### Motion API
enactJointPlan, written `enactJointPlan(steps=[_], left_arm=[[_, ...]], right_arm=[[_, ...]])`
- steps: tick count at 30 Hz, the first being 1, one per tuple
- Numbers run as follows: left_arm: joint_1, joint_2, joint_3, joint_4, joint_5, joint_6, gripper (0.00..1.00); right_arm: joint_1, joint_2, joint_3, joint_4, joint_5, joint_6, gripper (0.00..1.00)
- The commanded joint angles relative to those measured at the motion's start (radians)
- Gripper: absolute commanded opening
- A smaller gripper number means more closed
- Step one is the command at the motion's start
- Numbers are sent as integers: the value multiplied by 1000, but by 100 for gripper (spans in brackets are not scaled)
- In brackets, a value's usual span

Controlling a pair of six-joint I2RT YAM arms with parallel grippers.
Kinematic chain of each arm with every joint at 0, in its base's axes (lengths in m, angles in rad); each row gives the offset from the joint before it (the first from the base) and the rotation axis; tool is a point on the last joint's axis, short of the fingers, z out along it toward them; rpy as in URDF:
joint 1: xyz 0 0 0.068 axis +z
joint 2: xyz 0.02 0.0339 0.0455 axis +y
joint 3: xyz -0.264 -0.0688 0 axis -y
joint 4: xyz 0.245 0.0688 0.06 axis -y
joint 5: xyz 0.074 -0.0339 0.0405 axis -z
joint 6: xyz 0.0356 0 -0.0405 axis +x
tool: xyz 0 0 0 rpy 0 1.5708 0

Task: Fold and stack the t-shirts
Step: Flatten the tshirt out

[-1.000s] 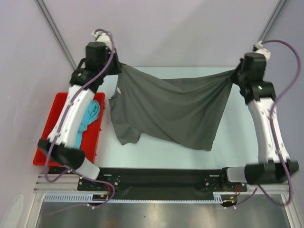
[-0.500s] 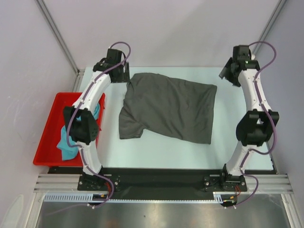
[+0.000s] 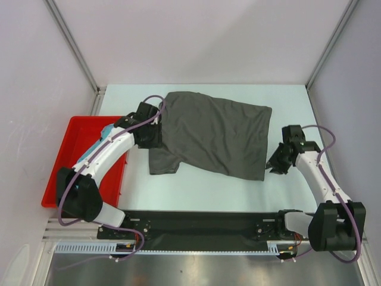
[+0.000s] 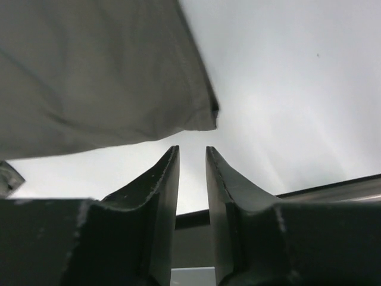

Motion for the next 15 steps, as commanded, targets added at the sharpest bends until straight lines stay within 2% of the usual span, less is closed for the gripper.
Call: enactJointPlan(steps=[1, 2, 9, 15], left_arm=[[-3, -53, -30, 4, 32, -72, 52], [-3, -66, -38, -4, 40, -77, 52], [-4, -147, -147, -31, 17, -92, 52], [-4, -165, -173, -38, 12, -86, 52]], right_arm=[[-89, -51, -97, 70, -110, 66, 32], [-93, -54, -114, 75, -112, 68, 35], [-93, -46, -189, 163, -163, 75, 41], [-96, -40, -242, 205, -174, 95, 42]])
